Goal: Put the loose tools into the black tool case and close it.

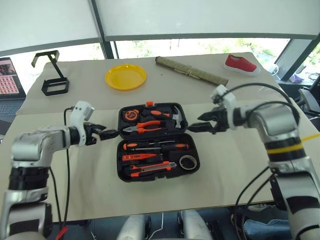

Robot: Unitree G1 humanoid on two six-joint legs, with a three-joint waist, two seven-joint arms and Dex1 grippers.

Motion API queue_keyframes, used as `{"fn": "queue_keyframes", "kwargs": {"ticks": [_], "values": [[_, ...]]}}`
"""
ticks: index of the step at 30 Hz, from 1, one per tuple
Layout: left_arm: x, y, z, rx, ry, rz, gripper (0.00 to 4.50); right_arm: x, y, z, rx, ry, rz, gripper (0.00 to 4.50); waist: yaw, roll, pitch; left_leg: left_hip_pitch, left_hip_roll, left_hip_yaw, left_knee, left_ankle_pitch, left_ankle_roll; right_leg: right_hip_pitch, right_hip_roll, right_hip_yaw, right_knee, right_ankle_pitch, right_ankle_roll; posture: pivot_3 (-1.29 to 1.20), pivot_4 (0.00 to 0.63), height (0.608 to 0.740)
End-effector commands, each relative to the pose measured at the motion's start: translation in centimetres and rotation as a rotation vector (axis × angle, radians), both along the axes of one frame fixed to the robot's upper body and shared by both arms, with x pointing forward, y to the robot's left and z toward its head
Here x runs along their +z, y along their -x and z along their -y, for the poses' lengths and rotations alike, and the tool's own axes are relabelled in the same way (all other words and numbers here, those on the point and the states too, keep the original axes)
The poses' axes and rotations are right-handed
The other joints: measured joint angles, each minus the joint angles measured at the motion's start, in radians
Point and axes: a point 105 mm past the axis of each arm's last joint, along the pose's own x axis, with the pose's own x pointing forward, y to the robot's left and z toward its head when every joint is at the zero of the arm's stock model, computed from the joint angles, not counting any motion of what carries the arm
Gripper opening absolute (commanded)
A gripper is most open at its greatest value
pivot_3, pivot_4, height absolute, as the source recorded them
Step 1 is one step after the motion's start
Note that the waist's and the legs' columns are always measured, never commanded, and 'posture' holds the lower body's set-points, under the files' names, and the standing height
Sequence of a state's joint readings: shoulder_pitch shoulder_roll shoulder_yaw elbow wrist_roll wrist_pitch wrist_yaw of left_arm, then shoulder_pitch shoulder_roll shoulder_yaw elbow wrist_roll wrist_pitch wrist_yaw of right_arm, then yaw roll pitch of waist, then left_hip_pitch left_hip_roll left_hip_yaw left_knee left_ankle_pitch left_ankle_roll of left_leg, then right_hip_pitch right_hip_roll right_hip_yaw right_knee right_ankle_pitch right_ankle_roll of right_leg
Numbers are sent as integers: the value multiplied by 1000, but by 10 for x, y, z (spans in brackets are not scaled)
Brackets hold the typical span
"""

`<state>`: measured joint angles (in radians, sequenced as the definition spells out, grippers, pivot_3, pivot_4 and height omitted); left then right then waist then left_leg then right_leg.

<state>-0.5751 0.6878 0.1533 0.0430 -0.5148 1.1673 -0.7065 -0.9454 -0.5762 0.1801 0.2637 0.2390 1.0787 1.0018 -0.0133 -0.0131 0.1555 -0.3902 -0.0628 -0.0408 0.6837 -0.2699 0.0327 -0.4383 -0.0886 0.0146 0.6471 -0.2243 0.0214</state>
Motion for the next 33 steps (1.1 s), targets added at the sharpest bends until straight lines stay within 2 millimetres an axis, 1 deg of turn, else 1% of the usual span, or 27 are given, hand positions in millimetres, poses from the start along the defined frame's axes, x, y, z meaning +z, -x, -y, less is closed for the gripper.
{"fn": "queue_keyframes", "kwargs": {"ticks": [1, 2, 3, 4, 6, 10, 11, 13, 16, 17, 18, 19, 20, 22, 23, 24, 25, 28, 31, 33], "values": [[-3, -9, -6, 86, -68, 1, 4500, -2, -20, 5, -128, -3, -23, 4444, -1, 0, 0, -1, 0, 0, 0, 1, -1, -1, 0, 0, 1, 0, 0, 0, 150, 740], [-7, -12, -10, 117, -106, 5, 4500, -3, -24, 4, -154, -17, -41, 4444, -1, 0, 0, -1, -1, 0, 0, 4, -6, -1, -1, 0, 1, 0, 0, 0, 150, 740], [-10, -14, -13, 141, -131, 7, 4500, -5, -26, 4, -173, -26, -60, 4444, -2, 0, 0, -2, -1, 0, 0, 4, -7, -2, -1, 0, 1, 0, 0, 0, 150, 740], [-12, -14, -13, 155, -110, 0, 4500, -10, -28, 5, -185, -2, -62, 4444, -2, 0, 0, -3, -1, 0, -1, 4, -7, -3, -1, 0, 1, 0, 1, 0, 150, 740], [-15, -12, -7, 152, -61, -15, 4500, -18, -32, 6, -203, 27, -68, 4444, -1, 0, 0, -4, -1, 0, -1, 4, -7, -3, -2, 0, 1, 1, 1, 0, 150, 740], [-26, -5, 0, 142, -26, -49, 4500, -30, -34, 8, -223, 34, -99, 4444, -4, 0, 0, -5, -2, 0, -1, 4, -6, -3, -3, 0, 1, 1, 2, 0, 150, 740], [-28, -5, 1, 148, -10, -48, 4500, -33, -35, 9, -230, 37, -105, 3937, -4, 0, 0, -5, -2, 0, -1, 4, -6, -3, -3, 0, 0, 1, 2, 0, 150, 740], [-32, -6, 1, 170, 32, -58, 4500, -38, -37, 10, -253, 42, -111, 3453, -3, 0, 0, -4, -2, 0, -1, 4, -6, -2, -3, 0, 1, 1, 2, 0, 150, 740], [-35, -4, 8, 159, 81, -77, 4500, -44, -38, 9, -264, 67, -123, 2388, -1, 0, 0, -3, -2, -1, 0, 4, -6, -1, -3, 0, 0, 1, 2, 0, 150, 740], [-36, -4, 9, 153, 83, -82, 3968, -45, -37, 8, -266, 70, -132, 2056, -1, -1, -1, -2, -2, -1, 0, 4, -6, 0, -3, 0, 0, 2, 2, 0, 150, 740], [-36, -3, 10, 150, 88, -85, 3747, -46, -37, 8, -270, 71, -142, 1723, -2, -2, -1, -1, -3, -1, 0, 4, -6, 0, -3, 0, 0, 2, 2, 0, 150, 740], [-38, -3, 10, 149, 94, -94, 3290, -47, -36, 7, -271, 72, -155, 1336, -2, -2, -1, 0, -3, -1, 0, 3, -6, 1, -3, 0, 0, 2, 2, 0, 150, 740], [-40, -3, 10, 148, 92, -100, 3014, -47, -36, 7, -282, 62, -175, 1062, -2, -2, -2, 0, -3, -1, 0, 3, -5, 2, -3, 0, 0, 2, 2, 0, 150, 740], [-42, -4, 9, 151, 92, -107, 2203, -47, -35, 6, -292, 45, -194, 355, -3, -3, -3, 2, -3, -1, 0, 3, -4, 2, -3, 0, 0, 2, 2, 0, 150, 740], [-42, -6, 9, 159, 96, -107, 1903, -46, -36, 5, -298, 31, -197, 92, -2, -4, -3, 3, -3, -1, 0, 3, -4, 3, -3, 0, 0, 2, 2, 0, 150, 740], [-42, -7, 9, 165, 105, -104, 1493, -45, -36, 5, -301, 18, -198, 0, -2, -4, -3, 4, -3, -2, 0, 2, -3, 4, -3, 0, 0, 1, 2, 0, 150, 740], [-41, -9, 9, 172, 121, -101, 1139, -43, -36, 3, -298, -1, -191, 0, -1, -4, -4, 5, -3, -2, 0, 1, -1, 5, -3, 0, 0, 1, 2, 0, 150, 740], [-39, -12, 10, 168, 129, -48, 91, -20, -34, -16, -181, -162, -98, 0, -1, -4, -4, 6, -3, -3, 0, 0, 0, 7, -3, -1, -1, 1, 2, 0, 150, 740], [-39, -11, 10, 162, 156, -25, 30, -12, -32, -16, -170, -213, -41, 0, -3, -4, -4, 6, -3, -3, 0, 1, 0, 7, -3, 0, 0, 1, 2, 0, 150, 740], [-25, -11, 11, 141, 181, 118, 30, 1, -28, -15, -111, -244, 126, 0, -2, -4, -4, 6, -3, -3, -1, 1, -1, 6, -3, 0, 0, 1, 2, 0, 150, 740]]}}
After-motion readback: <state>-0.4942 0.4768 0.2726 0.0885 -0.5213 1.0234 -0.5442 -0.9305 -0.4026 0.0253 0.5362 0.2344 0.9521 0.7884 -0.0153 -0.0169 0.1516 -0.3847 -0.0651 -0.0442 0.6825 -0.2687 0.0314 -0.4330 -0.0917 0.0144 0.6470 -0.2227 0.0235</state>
